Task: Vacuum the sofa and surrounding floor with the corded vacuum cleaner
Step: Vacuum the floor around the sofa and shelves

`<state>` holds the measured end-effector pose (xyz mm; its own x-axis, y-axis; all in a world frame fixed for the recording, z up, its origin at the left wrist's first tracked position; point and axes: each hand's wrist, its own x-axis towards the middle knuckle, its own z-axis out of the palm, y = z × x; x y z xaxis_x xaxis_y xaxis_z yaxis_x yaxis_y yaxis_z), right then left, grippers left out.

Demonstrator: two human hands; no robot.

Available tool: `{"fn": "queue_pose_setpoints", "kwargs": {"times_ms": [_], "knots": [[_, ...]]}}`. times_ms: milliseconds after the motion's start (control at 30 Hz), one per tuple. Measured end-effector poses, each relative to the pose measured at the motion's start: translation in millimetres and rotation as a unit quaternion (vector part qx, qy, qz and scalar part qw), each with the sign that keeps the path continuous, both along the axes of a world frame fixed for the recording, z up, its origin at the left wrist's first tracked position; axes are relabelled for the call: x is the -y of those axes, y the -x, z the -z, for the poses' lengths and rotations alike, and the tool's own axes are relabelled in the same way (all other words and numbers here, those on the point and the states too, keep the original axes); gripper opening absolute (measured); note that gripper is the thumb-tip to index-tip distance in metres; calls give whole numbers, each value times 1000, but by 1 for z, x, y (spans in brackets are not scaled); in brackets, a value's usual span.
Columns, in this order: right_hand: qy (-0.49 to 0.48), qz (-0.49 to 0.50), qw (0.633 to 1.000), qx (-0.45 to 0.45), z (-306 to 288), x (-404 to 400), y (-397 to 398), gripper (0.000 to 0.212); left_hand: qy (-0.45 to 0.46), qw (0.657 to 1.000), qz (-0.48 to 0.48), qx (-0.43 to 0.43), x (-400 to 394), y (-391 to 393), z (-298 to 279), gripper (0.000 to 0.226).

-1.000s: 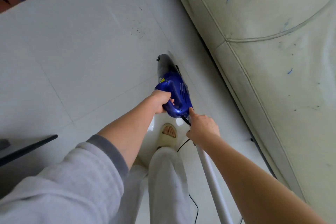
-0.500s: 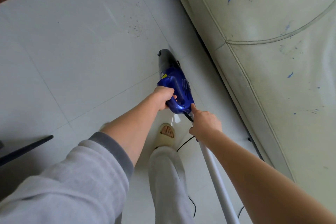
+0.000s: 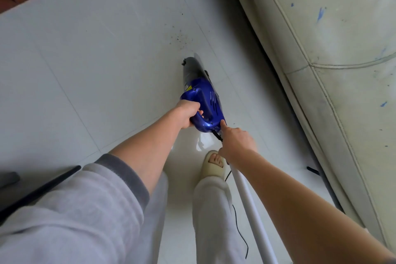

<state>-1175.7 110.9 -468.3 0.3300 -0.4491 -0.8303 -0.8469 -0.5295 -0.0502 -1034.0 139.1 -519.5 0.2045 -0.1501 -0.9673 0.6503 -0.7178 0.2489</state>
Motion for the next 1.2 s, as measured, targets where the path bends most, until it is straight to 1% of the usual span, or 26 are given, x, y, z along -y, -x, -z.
{"fn": "queue_pose_setpoints", "kwargs": {"times_ms": [167, 267, 467, 767, 1200], "knots": [[3, -3, 1000, -6, -5, -29, -48, 74, 0, 1000, 0, -7, -29, -47, -2, 15], [7, -7, 1000, -2, -6, -42, -76, 72, 2, 1000, -5, -7, -44, -75, -1, 22], [7, -20, 1000, -1, -6, -54, -108, 73, 7, 1000, -5, -2, -59, -108, -1, 28], [-2, -21, 1000, 0, -8, -74, -131, 77, 5, 1000, -13, -6, -82, -131, 1, 21], [-11, -54, 998, 14, -5, -95, -170, 76, 6, 999, -53, -1, -114, -169, 1, 17]]}}
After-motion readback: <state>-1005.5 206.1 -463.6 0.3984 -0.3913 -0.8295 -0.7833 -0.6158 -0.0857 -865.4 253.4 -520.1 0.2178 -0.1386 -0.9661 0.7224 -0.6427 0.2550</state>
